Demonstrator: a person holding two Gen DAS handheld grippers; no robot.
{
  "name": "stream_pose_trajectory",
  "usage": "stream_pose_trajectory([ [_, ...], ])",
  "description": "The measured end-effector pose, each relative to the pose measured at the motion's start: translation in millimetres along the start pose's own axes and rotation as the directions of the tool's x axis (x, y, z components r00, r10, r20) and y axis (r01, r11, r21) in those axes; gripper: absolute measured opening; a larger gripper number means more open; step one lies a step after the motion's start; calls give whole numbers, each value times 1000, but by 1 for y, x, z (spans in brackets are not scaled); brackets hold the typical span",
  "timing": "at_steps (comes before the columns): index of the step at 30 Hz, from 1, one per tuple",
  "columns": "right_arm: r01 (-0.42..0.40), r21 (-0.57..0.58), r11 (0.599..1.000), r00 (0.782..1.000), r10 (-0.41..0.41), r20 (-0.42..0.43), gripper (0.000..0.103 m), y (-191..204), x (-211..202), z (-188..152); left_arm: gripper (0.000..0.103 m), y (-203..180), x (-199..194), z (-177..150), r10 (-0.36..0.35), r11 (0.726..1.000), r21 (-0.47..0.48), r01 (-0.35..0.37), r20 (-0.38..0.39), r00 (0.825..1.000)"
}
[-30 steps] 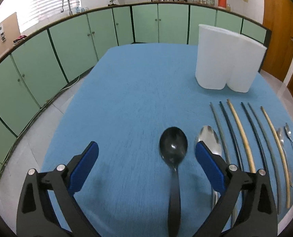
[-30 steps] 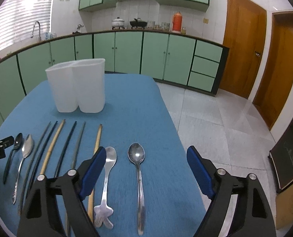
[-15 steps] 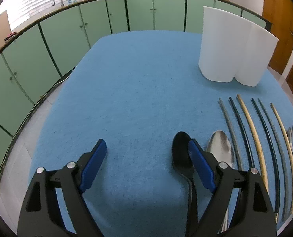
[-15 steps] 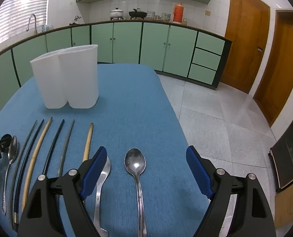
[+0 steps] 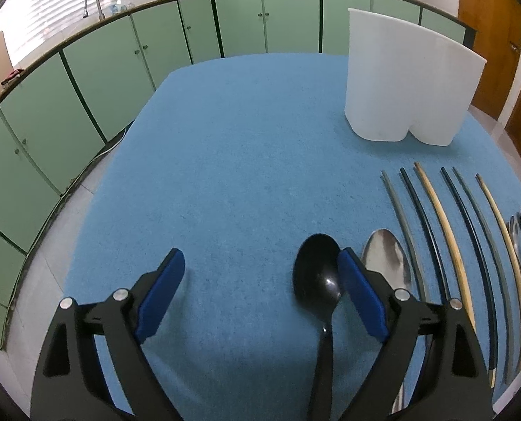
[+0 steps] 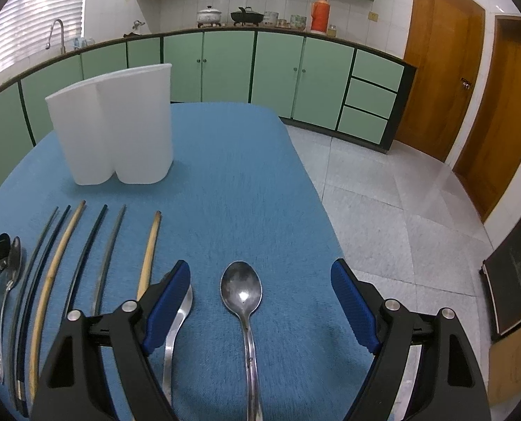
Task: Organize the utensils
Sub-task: 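Reach the left tool to the black plastic spoon and close on it, then lift the black spoon with the left tool while the right tool reaches toward a silver spoon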
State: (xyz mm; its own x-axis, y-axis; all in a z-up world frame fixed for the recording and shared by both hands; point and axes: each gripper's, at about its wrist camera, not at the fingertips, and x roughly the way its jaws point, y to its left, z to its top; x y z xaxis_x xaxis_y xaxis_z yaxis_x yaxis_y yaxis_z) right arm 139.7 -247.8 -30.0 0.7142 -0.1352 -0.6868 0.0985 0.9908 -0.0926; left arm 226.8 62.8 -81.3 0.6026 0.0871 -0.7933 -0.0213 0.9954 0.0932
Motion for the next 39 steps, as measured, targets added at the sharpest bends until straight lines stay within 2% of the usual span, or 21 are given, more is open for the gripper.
stream_pose_trajectory([
  [6, -3, -2, 1000, 1000, 3, -1, 81, 2, 1, 1, 90, -6, 11, 3, 27, 999, 25, -27, -2, 1000],
  [12, 0, 4, 1000, 1000, 0, -9, 81, 1, 6, 1, 89, -7, 16, 9, 14, 999, 37, -14, -6, 1000],
  [13, 1, 5, 1000, 1000, 0, -10, 81, 1, 7, 1, 86, -5, 16, 9, -1, 1000, 29, 1, -7, 1000],
  [15, 2, 6, 1000, 1000, -2, -10, 81, 2, 9, 3, 72, -3, 15, 6, -61, 998, 12, 61, -16, 998],
  [19, 4, 7, 1000, 1000, -4, -7, 81, 3, 10, 3, 57, 1, 10, 3, -98, 995, 21, 99, -8, 995],
  [24, 3, 5, 1000, 1000, -3, -7, 81, 4, 10, 3, 26, 7, 9, 2, -168, 986, 13, 168, 4, 986],
  [26, 3, 3, 1000, 1000, -3, -5, 81, 5, 9, 3, 25, 7, 8, 0, -174, 985, 12, 174, 6, 985],
  [28, 4, 4, 1000, 1000, -4, -3, 81, 5, 7, 2, 26, 8, 7, 0, -178, 984, 7, 178, 3, 984],
  [29, 5, 3, 1000, 1000, -5, -2, 81, 5, 6, 2, 35, 8, 6, -1, -174, 985, -1, 174, -1, 985],
  [30, 6, 3, 1000, 1000, -6, -1, 81, 5, 5, 2, 54, 9, 4, -3, -171, 985, -8, 171, -2, 985],
  [32, 4, 3, 1000, 1000, -4, 2, 81, 6, 4, 1, 70, 10, -1, -6, -148, 989, -21, 148, 8, 989],
  [36, -1, 1, 1000, 1000, 1, 5, 81, 8, 2, 0, 76, 13, -7, -16, -138, 989, -57, 137, -13, 990],
  [39, -7, -1, 1000, 1000, 7, 7, 81, 9, -1, -1, 76, 8, -12, -25, -132, 989, -74, 130, -32, 991],
])
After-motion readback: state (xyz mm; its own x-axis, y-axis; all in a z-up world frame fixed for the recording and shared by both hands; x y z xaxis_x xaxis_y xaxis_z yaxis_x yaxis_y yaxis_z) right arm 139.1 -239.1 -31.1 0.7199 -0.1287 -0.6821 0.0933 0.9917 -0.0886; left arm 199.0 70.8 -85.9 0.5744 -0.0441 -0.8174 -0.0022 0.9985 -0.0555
